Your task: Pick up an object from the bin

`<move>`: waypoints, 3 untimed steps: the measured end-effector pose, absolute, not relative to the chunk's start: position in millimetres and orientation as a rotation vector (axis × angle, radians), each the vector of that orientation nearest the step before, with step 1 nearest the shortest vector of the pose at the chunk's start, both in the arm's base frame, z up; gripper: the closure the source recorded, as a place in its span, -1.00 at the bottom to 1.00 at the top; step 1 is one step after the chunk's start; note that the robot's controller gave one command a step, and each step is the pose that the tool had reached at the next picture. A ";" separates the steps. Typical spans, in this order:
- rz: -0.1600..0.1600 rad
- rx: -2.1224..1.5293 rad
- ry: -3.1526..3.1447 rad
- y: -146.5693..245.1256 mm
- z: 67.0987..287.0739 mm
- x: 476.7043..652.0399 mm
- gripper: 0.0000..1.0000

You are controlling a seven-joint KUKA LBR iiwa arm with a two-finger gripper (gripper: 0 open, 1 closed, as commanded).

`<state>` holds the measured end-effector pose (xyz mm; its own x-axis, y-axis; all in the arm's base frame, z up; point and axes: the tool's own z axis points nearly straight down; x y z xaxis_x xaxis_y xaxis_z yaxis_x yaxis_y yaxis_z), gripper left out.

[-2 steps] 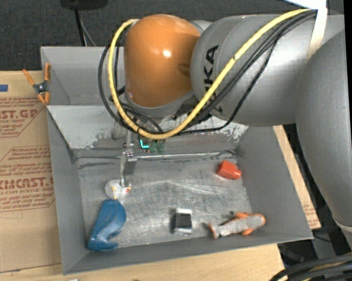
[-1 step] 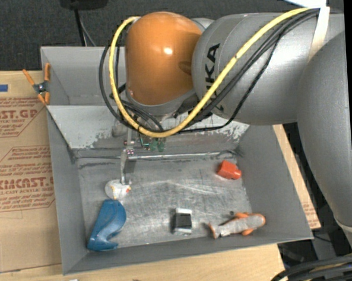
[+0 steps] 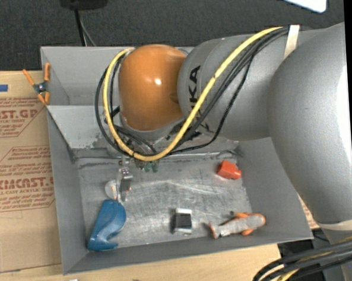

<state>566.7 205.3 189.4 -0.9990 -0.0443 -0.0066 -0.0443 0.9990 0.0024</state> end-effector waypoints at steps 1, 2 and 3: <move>0.001 -0.314 3.123 209.9 116.7 551.2 -1.00; 0.001 -0.417 3.113 209.1 124.6 510.6 -1.00; 0.000 -0.470 3.106 209.4 126.8 503.5 -1.00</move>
Offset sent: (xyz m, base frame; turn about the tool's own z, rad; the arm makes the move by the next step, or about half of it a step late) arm -0.0759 0.0033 -0.0554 -0.2704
